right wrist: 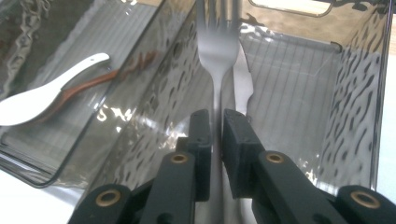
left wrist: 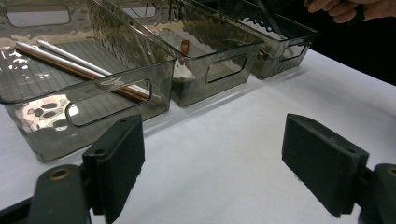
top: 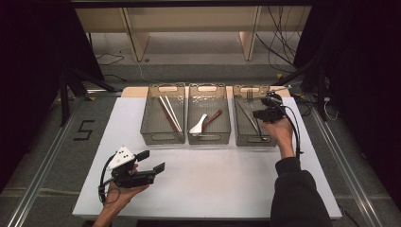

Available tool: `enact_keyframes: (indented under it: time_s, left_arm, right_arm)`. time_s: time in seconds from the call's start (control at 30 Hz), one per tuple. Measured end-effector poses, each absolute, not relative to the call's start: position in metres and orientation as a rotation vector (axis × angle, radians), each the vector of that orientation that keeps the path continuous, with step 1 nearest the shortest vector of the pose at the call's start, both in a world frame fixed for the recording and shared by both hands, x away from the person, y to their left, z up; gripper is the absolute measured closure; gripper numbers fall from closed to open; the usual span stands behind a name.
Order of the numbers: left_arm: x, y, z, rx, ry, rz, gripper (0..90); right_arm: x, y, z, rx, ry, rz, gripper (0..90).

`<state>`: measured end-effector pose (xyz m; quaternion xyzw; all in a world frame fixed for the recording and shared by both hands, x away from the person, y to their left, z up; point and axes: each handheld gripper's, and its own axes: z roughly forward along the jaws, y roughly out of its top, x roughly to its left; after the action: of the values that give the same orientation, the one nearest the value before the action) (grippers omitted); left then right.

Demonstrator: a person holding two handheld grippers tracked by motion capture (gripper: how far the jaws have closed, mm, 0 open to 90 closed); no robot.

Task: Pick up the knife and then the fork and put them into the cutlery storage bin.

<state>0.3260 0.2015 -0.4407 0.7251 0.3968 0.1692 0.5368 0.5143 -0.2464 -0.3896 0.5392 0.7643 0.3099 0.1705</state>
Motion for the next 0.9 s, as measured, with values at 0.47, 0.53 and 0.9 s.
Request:
enact_keyframes:
  time_s: [0.47, 0.53, 0.9]
  left_arm:
    - [0.326, 0.201, -0.441, 1.73, 0.943, 0.401, 20.5]
    - [0.326, 0.201, -0.441, 1.73, 0.945, 0.401, 20.5]
    - [0.326, 0.201, -0.441, 1.74, 0.939, 0.401, 20.5]
  right_arm:
    - [0.507, -0.25, -0.382, 1.523, 2.186, 0.933, 66.0]
    - [0.505, -0.249, -0.38, 1.519, 2.187, 0.94, 63.7]
    - [0.492, -0.253, -0.379, 1.537, 2.159, 1.032, 49.4]
